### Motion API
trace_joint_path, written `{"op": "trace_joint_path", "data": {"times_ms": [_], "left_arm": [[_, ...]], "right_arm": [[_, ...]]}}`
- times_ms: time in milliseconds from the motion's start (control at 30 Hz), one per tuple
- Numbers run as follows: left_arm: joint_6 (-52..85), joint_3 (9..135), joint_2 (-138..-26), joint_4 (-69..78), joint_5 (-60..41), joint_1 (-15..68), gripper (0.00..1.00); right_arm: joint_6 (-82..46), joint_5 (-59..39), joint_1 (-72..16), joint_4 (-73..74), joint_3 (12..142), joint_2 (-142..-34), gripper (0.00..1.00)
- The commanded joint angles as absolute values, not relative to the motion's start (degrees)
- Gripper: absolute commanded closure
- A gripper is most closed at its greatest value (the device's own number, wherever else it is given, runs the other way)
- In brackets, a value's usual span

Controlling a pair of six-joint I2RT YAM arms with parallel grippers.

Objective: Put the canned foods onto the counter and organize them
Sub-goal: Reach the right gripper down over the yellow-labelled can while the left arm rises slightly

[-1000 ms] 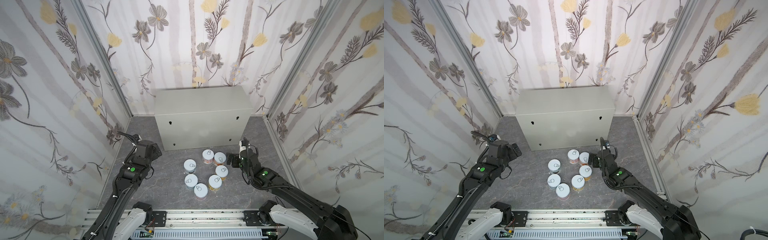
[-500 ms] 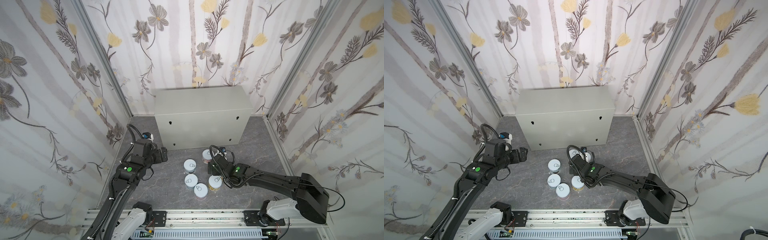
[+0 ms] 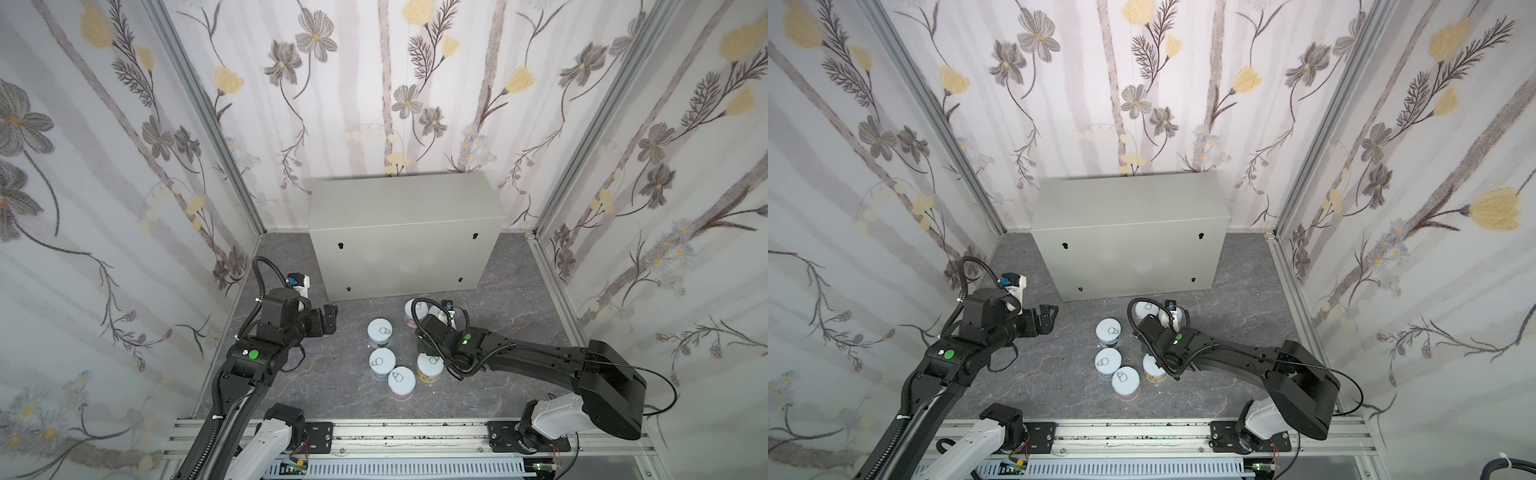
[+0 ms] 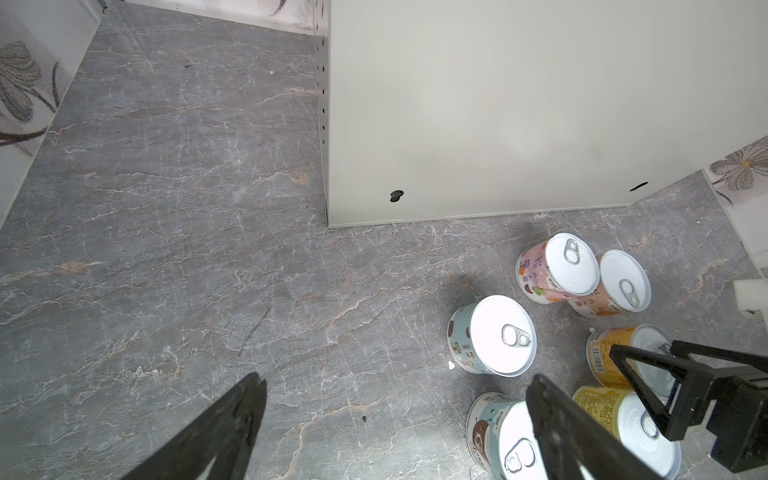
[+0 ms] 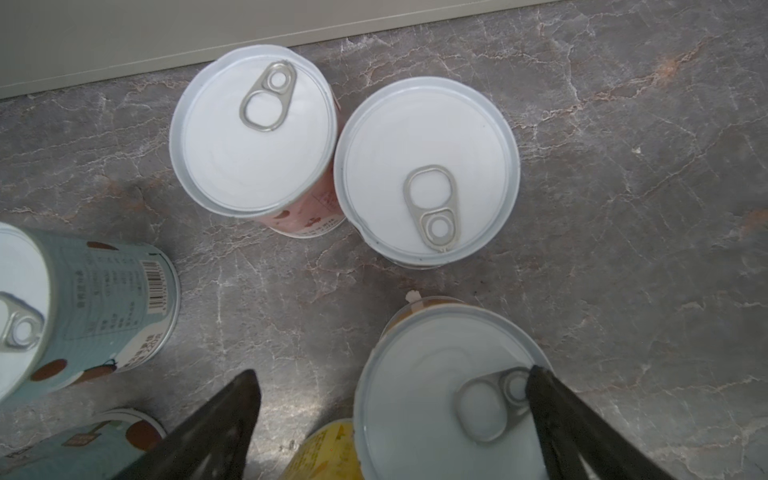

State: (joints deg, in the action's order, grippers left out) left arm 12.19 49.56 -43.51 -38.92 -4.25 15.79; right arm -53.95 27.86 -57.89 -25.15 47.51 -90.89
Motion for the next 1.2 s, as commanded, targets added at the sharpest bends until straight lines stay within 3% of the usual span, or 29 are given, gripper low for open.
{"op": "trace_joint_path", "data": {"times_ms": [0,367,700,1167], "left_arm": [[11.87,49.07,-43.33,-36.58,-5.34,15.98,0.0],[11.78,48.96,-43.85,-36.19,-5.79,16.06,0.0],[11.75,49.05,-44.47,-36.28,-5.82,16.09,0.0],[11.96,49.48,-45.88,-35.51,-5.78,16.11,0.0]], "right_arm": [[-56.03,30.88,-58.4,-26.72,47.42,-88.51,0.0],[-57.77,34.72,-58.67,-28.11,46.59,-89.66,0.0],[-55.2,30.48,-55.2,-19.67,42.45,-93.51,0.01],[-53.79,32.89,-53.68,-16.02,37.42,-93.53,0.2]]}}
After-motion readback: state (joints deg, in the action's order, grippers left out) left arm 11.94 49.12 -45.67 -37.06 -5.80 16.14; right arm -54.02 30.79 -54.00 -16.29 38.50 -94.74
